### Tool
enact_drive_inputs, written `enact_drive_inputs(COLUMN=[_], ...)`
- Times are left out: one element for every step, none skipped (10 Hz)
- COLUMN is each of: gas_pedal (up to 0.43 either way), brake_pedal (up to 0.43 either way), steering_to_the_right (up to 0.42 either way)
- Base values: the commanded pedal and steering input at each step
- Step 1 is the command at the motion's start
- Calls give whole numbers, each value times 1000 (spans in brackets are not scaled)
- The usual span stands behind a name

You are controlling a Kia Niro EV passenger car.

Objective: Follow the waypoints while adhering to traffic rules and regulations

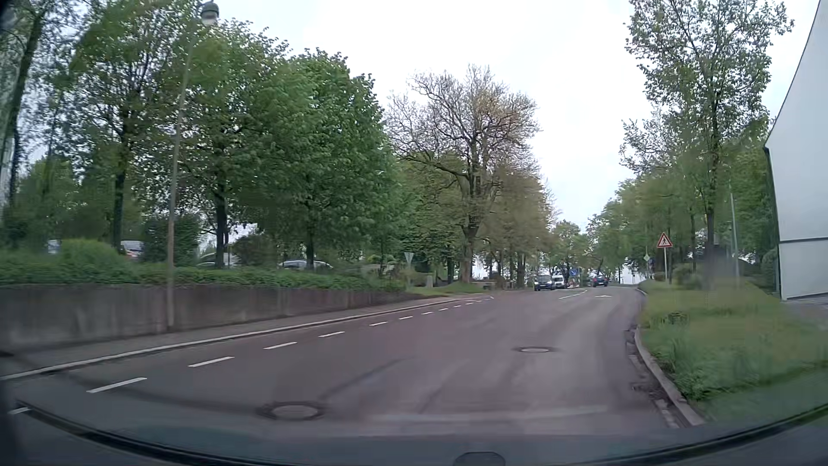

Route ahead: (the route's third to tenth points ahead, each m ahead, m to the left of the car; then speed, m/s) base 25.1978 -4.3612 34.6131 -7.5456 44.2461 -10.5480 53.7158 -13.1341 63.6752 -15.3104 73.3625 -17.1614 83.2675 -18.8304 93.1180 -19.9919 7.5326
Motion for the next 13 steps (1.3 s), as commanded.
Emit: enact_drive_inputs(gas_pedal=[189, 189, 189, 189, 189, 189, 189, 189, 189, 189, 189, 189, 189], brake_pedal=[0, 0, 0, 0, 0, 0, 0, 0, 0, 0, 0, 0, 0], steering_to_the_right=[130, 130, 130, 129, 125, 125, 124, 122, 121, 121, 119, 113, 108])
